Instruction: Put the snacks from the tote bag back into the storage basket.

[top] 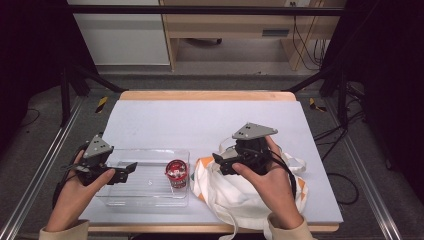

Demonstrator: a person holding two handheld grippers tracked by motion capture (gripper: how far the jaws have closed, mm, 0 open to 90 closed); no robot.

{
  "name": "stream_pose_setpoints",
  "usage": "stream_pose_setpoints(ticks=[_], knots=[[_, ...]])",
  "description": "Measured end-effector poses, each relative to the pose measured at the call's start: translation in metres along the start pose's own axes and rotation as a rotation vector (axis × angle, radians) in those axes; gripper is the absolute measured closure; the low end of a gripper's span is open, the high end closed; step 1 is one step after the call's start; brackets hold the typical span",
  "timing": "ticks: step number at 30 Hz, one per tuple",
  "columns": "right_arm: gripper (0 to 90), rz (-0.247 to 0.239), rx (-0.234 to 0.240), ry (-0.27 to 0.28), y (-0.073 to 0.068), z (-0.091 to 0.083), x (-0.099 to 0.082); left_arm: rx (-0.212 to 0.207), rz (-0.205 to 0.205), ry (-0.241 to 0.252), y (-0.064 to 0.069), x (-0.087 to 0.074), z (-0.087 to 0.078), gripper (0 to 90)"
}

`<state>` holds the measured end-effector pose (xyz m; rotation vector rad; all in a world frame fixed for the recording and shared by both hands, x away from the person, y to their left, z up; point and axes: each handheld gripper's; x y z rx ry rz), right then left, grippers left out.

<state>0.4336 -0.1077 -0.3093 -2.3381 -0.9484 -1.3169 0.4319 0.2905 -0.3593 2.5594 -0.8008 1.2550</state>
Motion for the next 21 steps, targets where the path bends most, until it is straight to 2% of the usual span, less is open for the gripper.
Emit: stream_pose_setpoints(ticks=[4, 10, 15, 21], knots=[[7.3, 0.021, -0.019, 0.006, 0.009, -0.005, -0.003, 0.005, -0.001, -0.003, -0.001, 0.000, 0.001, 5.8], [7.3, 0.050, -0.050, 0.004, 0.021, -0.010, -0.009, -0.009, -0.003, 0.003, -0.004, -0.002, 0.000, 5.6], [7.3, 0.078, -0.069, 0.009, 0.032, -0.017, -0.014, -0.006, -0.017, 0.006, -0.006, -0.003, -0.001, 5.6], [7.0, 0.087, -0.095, 0.002, 0.041, -0.020, -0.020, -0.002, -0.023, 0.011, -0.009, -0.004, -0.003, 5.6]])
Point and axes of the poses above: each handheld gripper's, and its own axes: z roughly forward along the jaws, x roughly out of its top, y roughly to its right, and after that the axes turned 1 degree about -z, right-handed
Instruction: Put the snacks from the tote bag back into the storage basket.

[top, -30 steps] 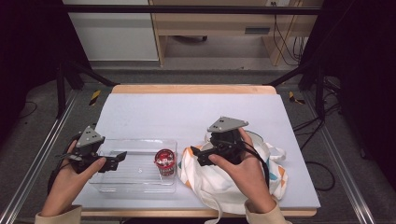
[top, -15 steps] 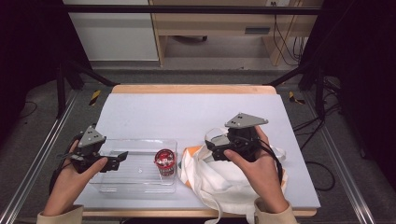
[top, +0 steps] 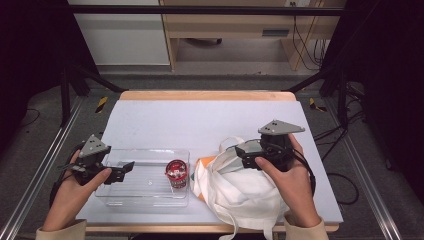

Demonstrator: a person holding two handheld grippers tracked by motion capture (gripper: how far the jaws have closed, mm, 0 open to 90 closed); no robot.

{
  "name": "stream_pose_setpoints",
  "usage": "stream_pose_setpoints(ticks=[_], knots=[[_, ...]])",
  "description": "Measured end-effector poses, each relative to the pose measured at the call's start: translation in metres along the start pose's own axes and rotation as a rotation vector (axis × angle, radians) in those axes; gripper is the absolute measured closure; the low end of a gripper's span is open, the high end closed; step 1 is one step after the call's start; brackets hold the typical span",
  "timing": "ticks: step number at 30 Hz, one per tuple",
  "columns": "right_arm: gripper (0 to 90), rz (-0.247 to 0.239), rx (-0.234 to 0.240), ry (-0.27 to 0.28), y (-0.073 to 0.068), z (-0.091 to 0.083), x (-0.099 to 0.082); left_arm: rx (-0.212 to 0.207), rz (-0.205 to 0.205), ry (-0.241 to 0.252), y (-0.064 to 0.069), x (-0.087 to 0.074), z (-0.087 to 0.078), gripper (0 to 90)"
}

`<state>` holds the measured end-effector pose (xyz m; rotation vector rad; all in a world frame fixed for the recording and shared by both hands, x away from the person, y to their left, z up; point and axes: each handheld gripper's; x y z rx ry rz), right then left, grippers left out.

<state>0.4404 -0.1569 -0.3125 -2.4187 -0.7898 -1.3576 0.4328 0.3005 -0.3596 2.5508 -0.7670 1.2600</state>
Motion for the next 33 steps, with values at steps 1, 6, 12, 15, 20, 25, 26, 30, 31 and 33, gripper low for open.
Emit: stream_pose_setpoints(ticks=[1, 6, 12, 15, 20, 25, 26, 30, 31, 33], knots=[[7.0, 0.006, -0.003, -0.002, 0.001, 0.000, -0.001, 0.000, 0.000, 0.000, 0.000, 0.000, 0.000, 5.6], [6.7, 0.023, -0.010, -0.004, 0.009, -0.001, -0.006, 0.005, -0.013, 0.009, -0.005, -0.001, -0.003, 5.6], [6.4, 0.037, -0.021, 0.002, 0.017, -0.004, -0.010, 0.009, -0.025, 0.016, -0.008, -0.003, -0.004, 5.6], [6.3, 0.047, -0.024, 0.007, 0.021, -0.007, -0.012, 0.012, -0.031, 0.016, -0.010, -0.004, -0.005, 5.6], [6.1, 0.061, -0.035, 0.008, 0.028, -0.010, -0.016, 0.017, -0.044, 0.017, -0.015, -0.006, -0.005, 5.5], [6.1, 0.074, -0.046, 0.014, 0.035, -0.012, -0.021, 0.021, -0.053, 0.029, -0.020, -0.008, -0.008, 5.4], [6.1, 0.076, -0.048, 0.013, 0.036, -0.012, -0.022, 0.021, -0.058, 0.042, -0.022, -0.009, -0.008, 5.2], [5.5, 0.084, -0.069, 0.011, 0.044, -0.012, -0.029, 0.023, -0.081, 0.055, -0.028, -0.012, -0.009, 4.9], [5.0, 0.088, -0.073, 0.011, 0.046, -0.012, -0.030, 0.025, -0.087, 0.056, -0.029, -0.013, -0.009, 4.9], [4.6, 0.098, -0.077, 0.008, 0.047, -0.012, -0.032, 0.026, -0.092, 0.056, -0.030, -0.014, -0.009, 4.9]])
Point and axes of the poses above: each handheld gripper's, and its own axes: z roughly forward along the jaws, x roughly out of its top, y roughly to its right, and after that the axes turned 1 degree about -z, right-handed
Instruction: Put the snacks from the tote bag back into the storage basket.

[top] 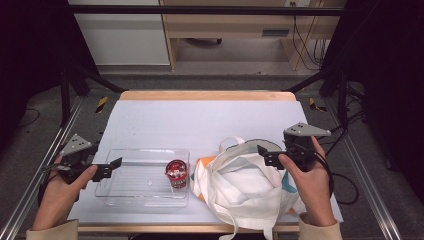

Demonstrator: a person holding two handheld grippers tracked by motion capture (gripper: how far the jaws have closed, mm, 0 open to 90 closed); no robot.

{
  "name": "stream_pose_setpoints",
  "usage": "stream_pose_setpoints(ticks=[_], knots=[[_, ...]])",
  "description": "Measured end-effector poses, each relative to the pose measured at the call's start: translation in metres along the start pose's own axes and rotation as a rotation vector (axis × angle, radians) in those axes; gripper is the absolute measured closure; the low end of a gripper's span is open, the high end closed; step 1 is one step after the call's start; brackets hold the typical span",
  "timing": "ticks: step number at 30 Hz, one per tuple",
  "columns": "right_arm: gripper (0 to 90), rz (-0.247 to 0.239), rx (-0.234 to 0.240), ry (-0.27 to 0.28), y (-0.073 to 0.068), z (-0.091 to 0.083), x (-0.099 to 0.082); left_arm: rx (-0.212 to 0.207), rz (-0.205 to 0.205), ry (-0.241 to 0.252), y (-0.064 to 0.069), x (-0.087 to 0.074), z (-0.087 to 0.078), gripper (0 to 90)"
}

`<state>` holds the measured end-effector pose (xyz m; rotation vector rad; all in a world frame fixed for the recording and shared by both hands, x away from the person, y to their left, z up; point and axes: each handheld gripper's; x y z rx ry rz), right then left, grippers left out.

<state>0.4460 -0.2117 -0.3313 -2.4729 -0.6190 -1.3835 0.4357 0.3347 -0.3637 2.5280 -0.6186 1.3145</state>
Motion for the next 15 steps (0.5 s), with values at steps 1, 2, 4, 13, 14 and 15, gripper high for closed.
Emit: stream_pose_setpoints(ticks=[1, 2, 4, 13, 14, 15], knots=[[4.6, 0.004, -0.012, 0.001, 0.005, 0.000, -0.003, 0.001, -0.004, -0.002, -0.002, -0.001, 0.000, 4.9], [4.6, 0.009, -0.014, 0.000, 0.006, 0.000, -0.004, 0.002, -0.009, -0.004, -0.003, -0.002, 0.001, 4.9], [4.7, 0.017, -0.019, -0.001, 0.009, -0.001, -0.006, 0.004, -0.010, -0.010, -0.005, -0.003, 0.001, 4.9], [6.7, 0.065, -0.043, -0.008, 0.023, -0.005, -0.026, 0.016, -0.030, -0.005, -0.011, -0.009, 0.004, 4.9], [6.7, 0.068, -0.044, -0.015, 0.025, -0.006, -0.029, 0.020, -0.035, -0.003, -0.012, -0.009, 0.004, 4.9], [7.0, 0.081, -0.055, -0.018, 0.030, -0.009, -0.037, 0.024, -0.042, -0.002, -0.013, -0.010, 0.004, 4.9]])
Point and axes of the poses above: each handheld gripper's, and its own axes: z roughly forward along the jaws, x roughly out of its top, y roughly to its right, and after that the axes turned 1 degree about -z, right-handed
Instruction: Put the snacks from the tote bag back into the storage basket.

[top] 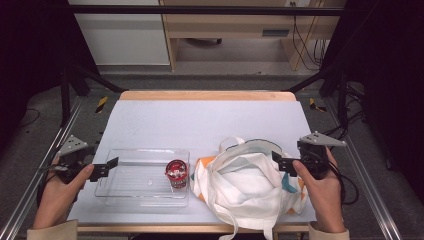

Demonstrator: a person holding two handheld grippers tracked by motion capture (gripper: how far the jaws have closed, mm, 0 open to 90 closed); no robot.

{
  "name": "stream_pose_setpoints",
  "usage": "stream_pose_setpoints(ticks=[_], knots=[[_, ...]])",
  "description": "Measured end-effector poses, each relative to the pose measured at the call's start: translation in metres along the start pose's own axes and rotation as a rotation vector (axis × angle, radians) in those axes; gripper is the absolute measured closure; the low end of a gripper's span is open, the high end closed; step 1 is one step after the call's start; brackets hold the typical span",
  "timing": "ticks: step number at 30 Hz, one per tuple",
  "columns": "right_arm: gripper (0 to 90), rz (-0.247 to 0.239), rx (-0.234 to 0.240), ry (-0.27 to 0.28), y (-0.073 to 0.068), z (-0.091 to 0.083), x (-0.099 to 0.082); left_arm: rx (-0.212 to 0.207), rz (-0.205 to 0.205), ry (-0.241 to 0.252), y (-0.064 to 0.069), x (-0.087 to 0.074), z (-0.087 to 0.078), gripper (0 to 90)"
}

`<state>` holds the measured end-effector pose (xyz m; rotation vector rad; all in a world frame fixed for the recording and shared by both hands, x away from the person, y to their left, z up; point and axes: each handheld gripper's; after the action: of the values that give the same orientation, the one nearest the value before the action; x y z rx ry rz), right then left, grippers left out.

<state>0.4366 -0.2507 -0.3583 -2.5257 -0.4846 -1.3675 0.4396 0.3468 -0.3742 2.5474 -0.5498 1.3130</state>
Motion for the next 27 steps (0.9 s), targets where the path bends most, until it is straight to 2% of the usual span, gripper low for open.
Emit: stream_pose_setpoints(ticks=[7, 12, 16, 27], knots=[[7.3, 0.047, -0.019, -0.010, 0.016, -0.001, -0.019, -0.001, 0.004, -0.009, -0.002, -0.002, 0.001, 4.9], [7.3, 0.060, -0.031, -0.016, 0.023, -0.001, -0.027, 0.002, 0.002, -0.012, -0.004, -0.003, 0.001, 4.9], [7.4, 0.088, -0.045, -0.021, 0.032, -0.001, -0.042, 0.008, -0.002, -0.013, -0.007, -0.005, 0.000, 4.8], [6.2, 0.130, -0.024, -0.011, 0.037, 0.001, -0.062, 0.012, -0.011, -0.031, -0.011, -0.009, 0.004, 4.9]])
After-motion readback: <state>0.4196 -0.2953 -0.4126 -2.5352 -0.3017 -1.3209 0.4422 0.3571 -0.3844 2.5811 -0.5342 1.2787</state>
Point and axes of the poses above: each handheld gripper's, and its own axes: z roughly forward along the jaws, x roughly out of its top, y roughly to its right, and after that the axes turned 1 degree about -z, right-handed
